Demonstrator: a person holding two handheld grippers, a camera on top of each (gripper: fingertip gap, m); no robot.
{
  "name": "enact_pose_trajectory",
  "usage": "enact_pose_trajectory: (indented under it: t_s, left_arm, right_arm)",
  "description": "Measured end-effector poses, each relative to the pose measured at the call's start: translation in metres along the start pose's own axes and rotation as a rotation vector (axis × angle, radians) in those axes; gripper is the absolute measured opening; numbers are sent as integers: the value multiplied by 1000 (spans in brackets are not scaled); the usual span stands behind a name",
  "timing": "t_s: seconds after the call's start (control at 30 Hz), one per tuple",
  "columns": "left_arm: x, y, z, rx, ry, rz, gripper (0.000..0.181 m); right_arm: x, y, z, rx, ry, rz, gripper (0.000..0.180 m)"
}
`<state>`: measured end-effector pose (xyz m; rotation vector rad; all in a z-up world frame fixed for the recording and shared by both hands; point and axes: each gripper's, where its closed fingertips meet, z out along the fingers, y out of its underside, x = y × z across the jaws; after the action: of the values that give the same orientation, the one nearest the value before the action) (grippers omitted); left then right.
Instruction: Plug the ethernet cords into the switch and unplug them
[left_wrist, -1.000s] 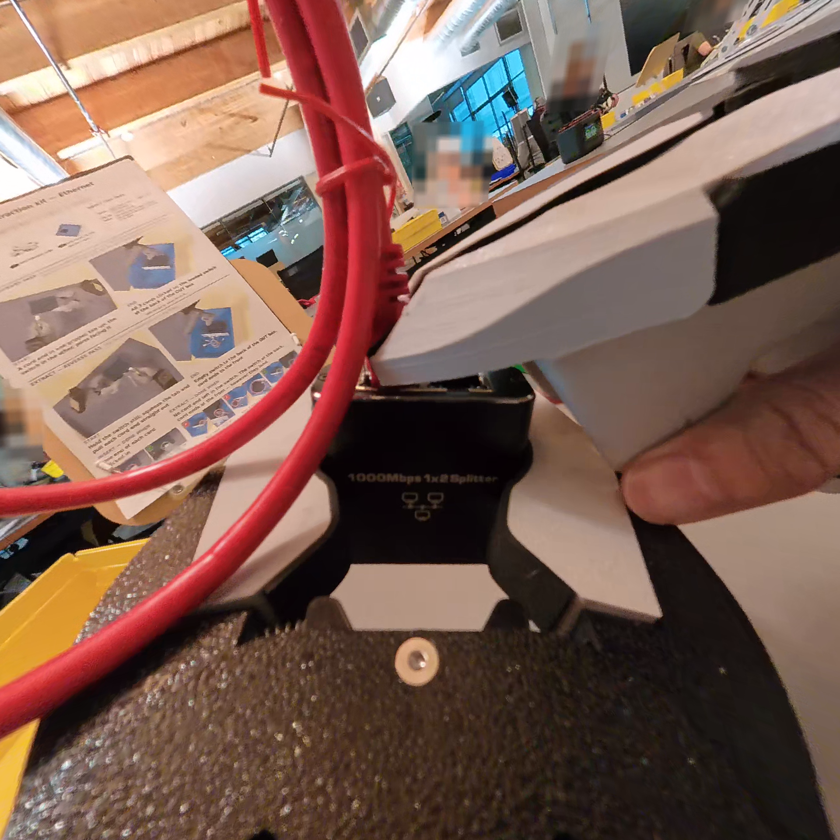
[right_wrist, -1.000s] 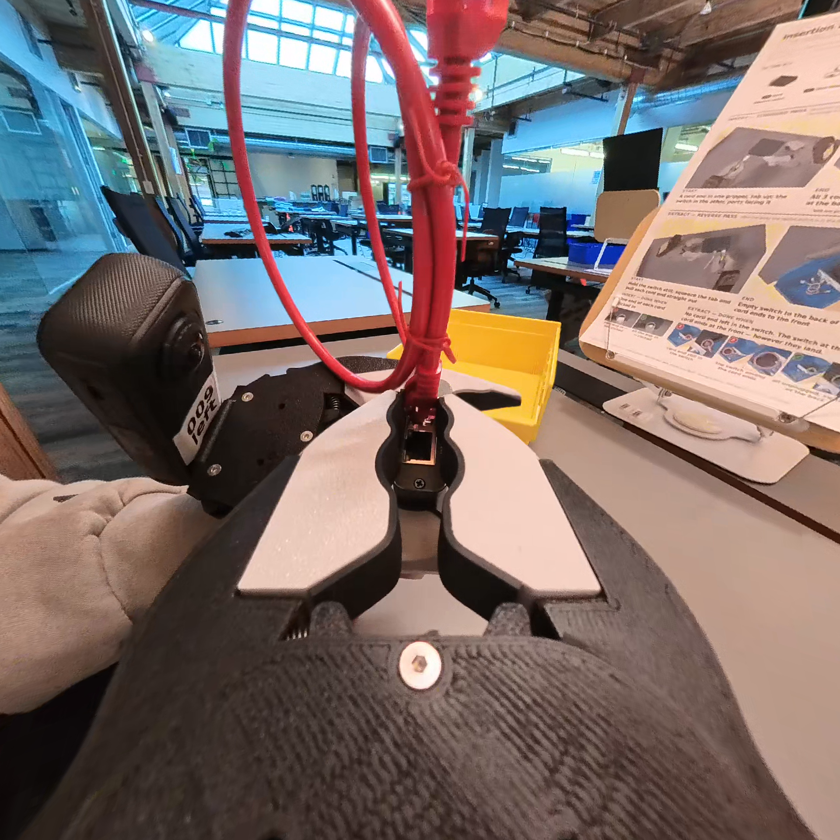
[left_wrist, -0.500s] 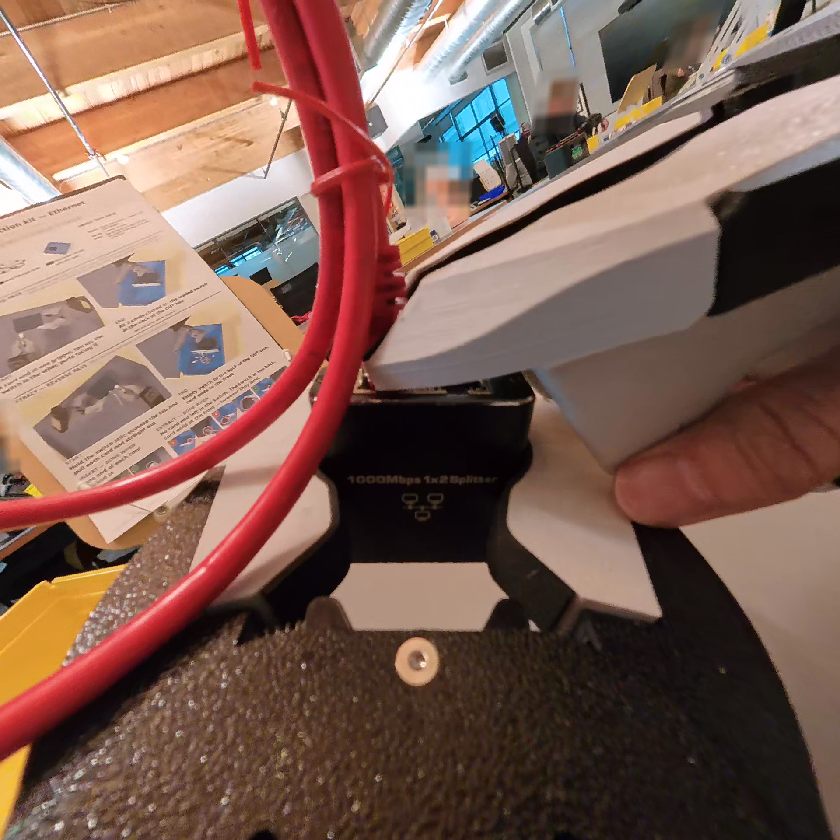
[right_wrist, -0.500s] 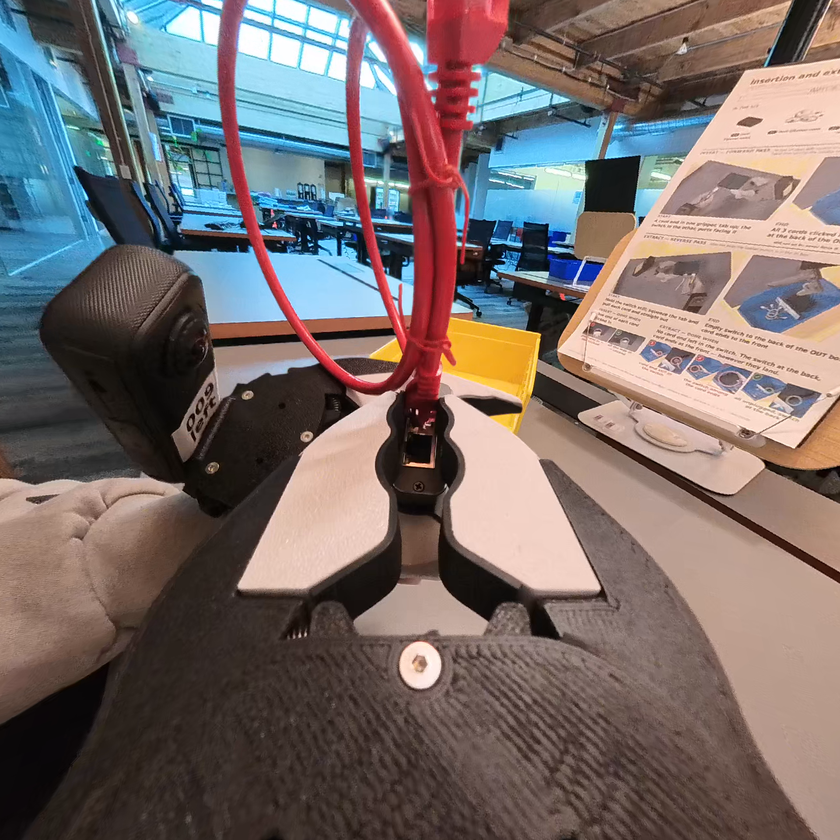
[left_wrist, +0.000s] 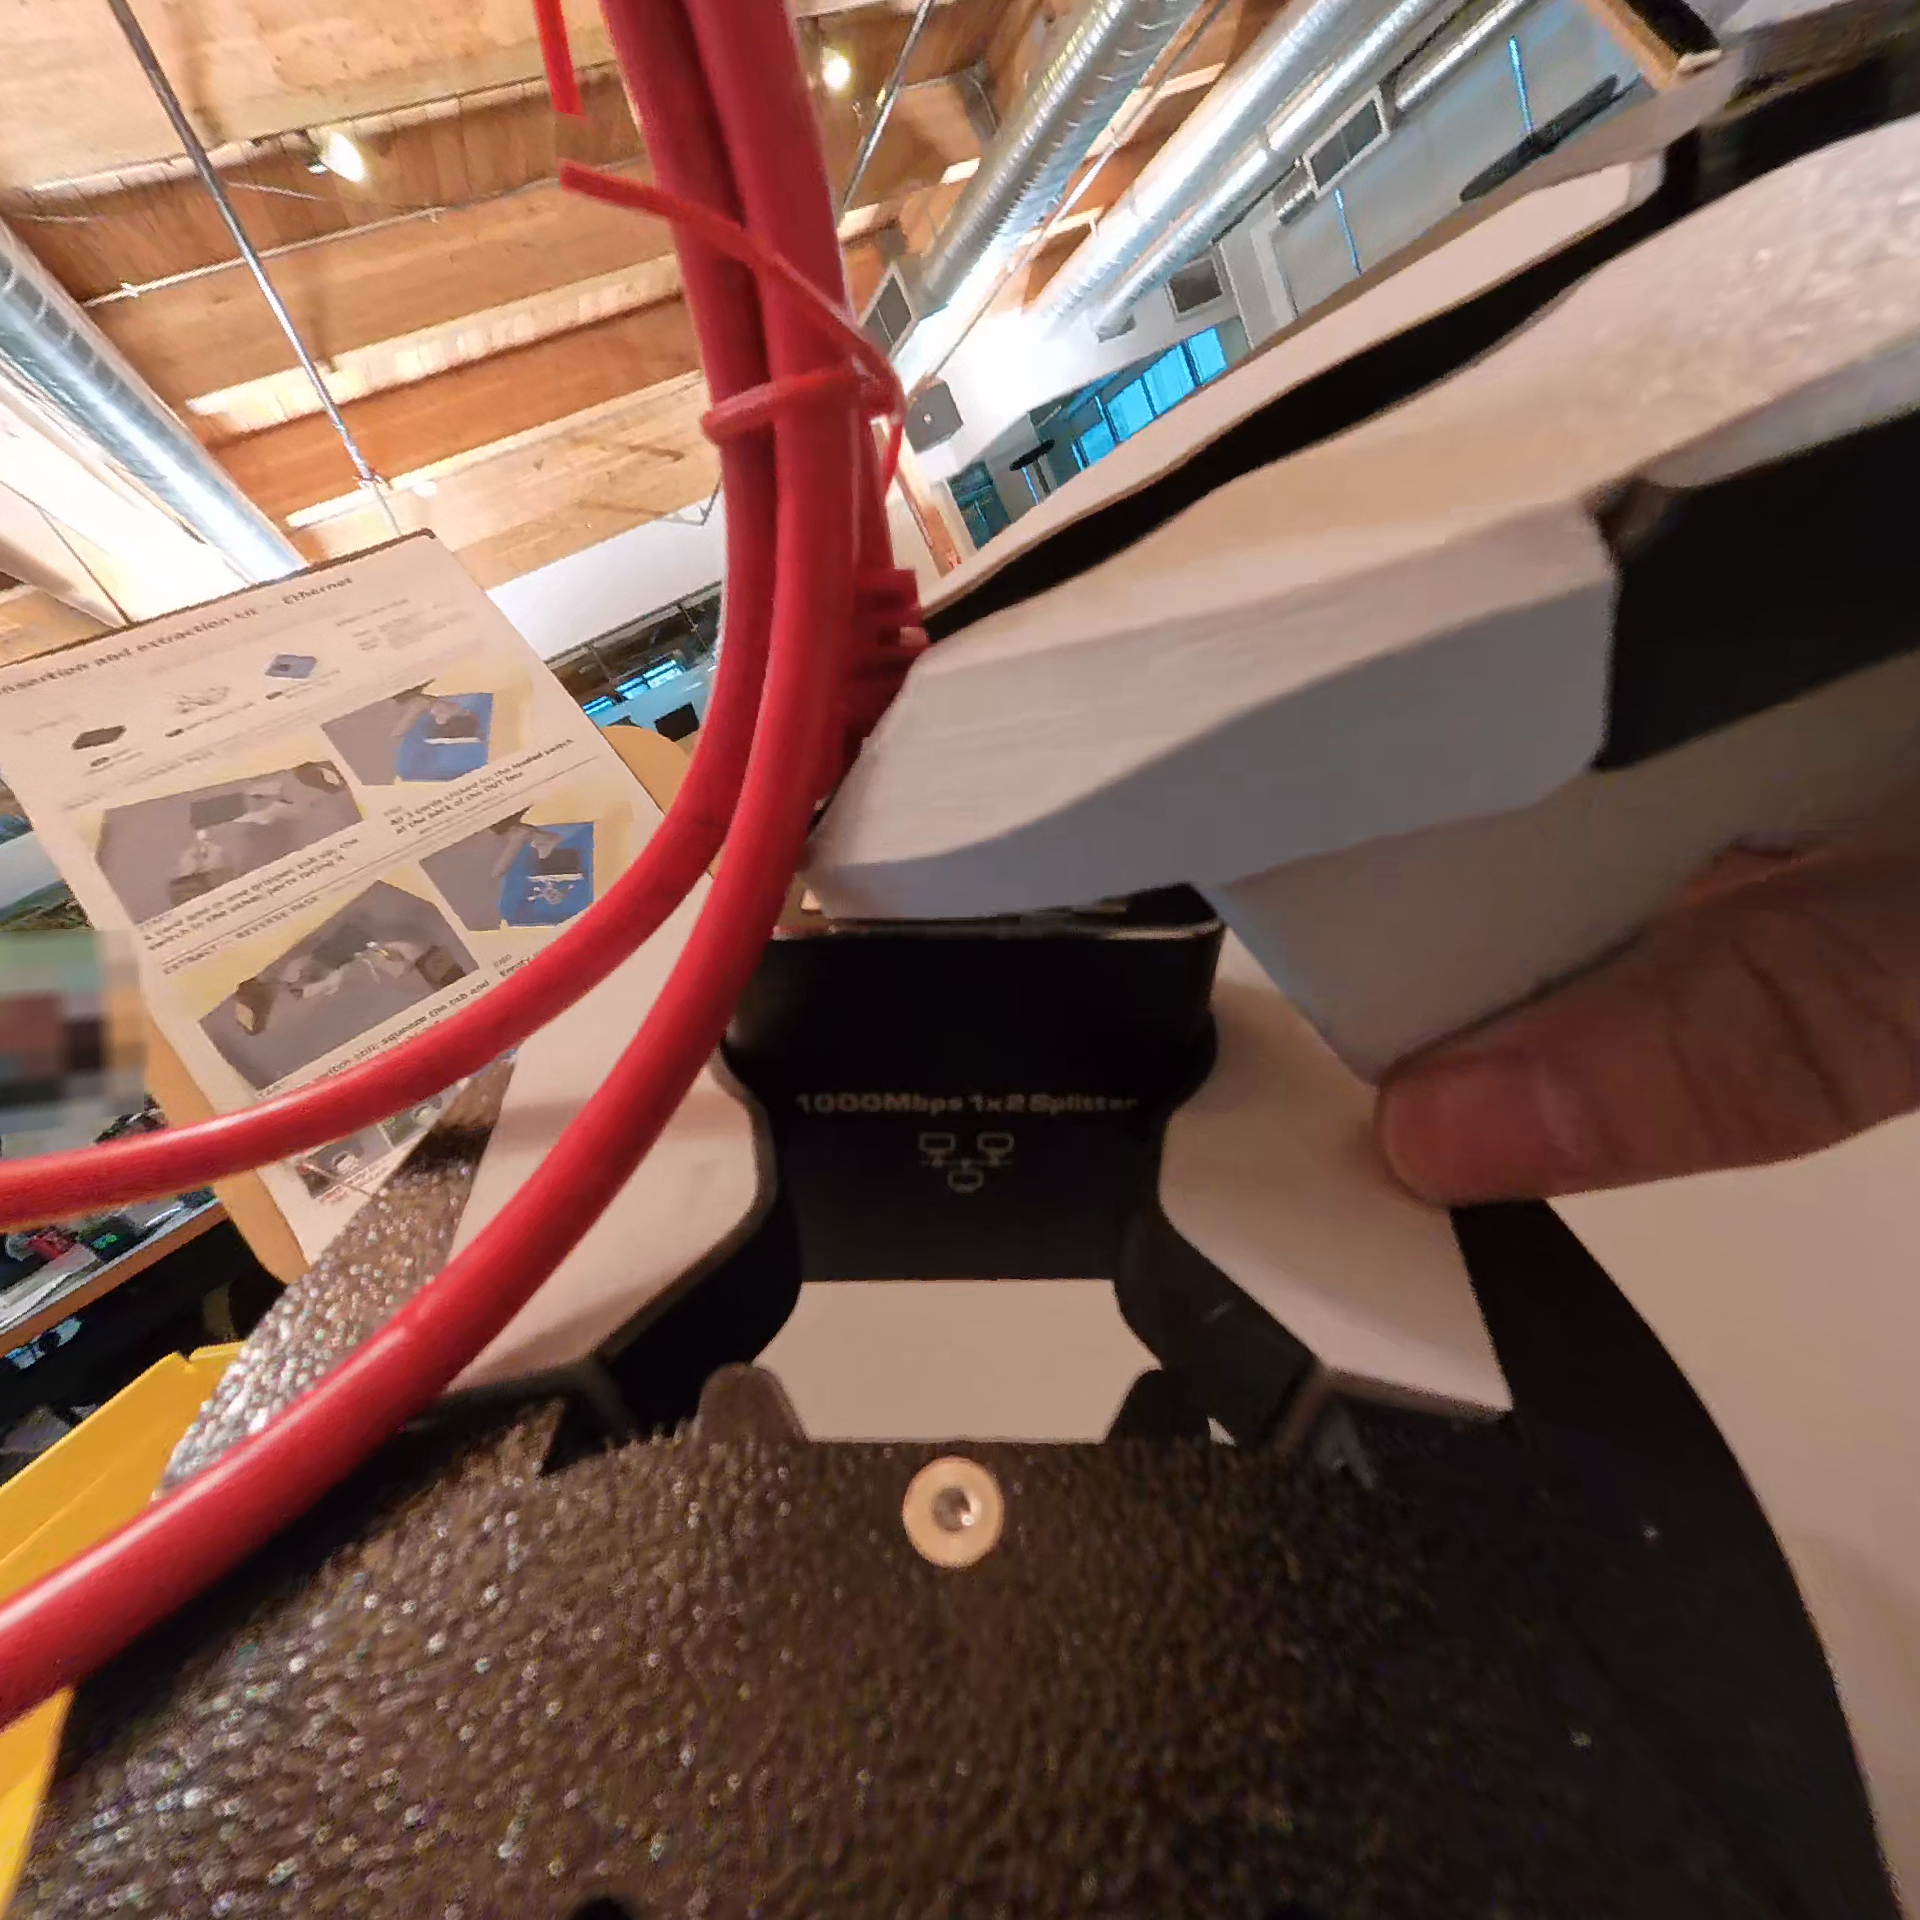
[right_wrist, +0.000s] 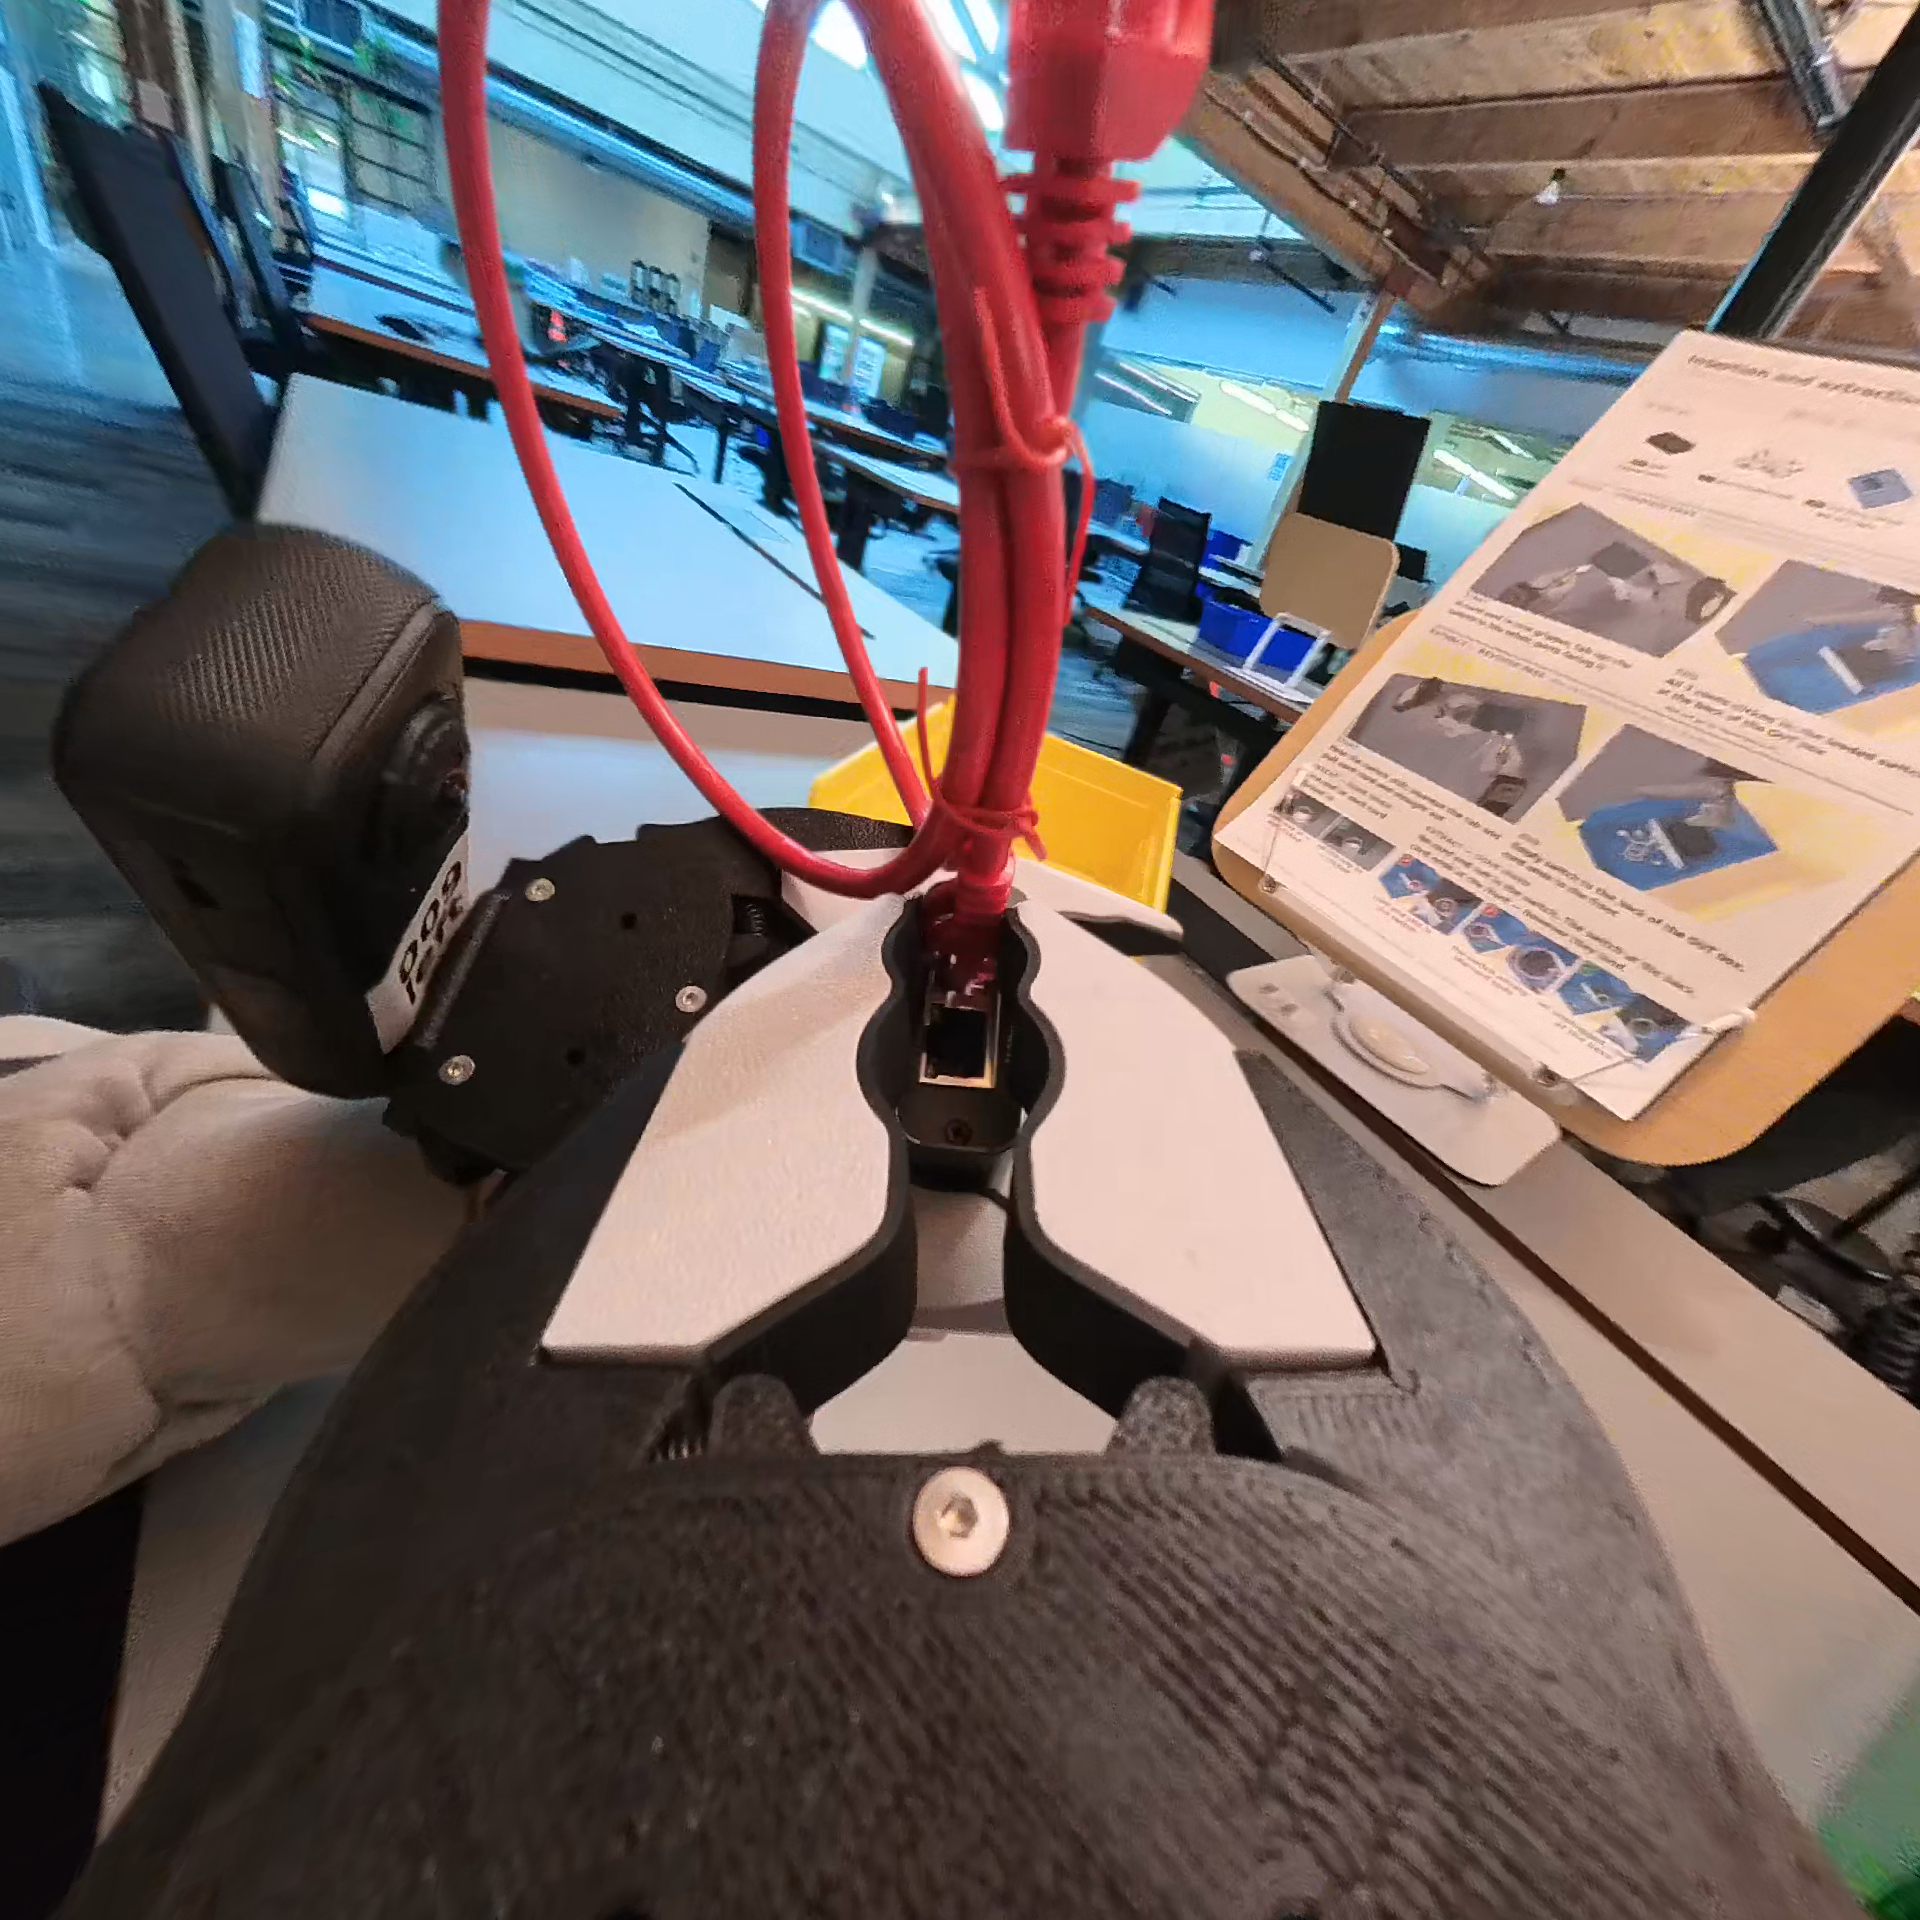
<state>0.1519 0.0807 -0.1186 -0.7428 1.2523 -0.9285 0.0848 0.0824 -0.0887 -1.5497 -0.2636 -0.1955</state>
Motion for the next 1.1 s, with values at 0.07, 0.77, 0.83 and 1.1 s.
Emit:
enact_pose_trajectory:
  t_s: [0.07,0.77,0.83,1.1]
  left_arm:
    - [3,1,0,-8,15,-21,75]
    - [5,0,-5,33,48,-18,74]
    - [3,2,-6,25,36,-4,74]
    - [3,15,-5,-43,21,12,74]
  right_arm:
    - [2,2,-1,1,-22,31,14]
    - [-7,2,1,-8,-9,-84,15]
    - [-8,3,3,-20,-3,-85,15]
    - [-7,12,5,-47,27,-149,15]
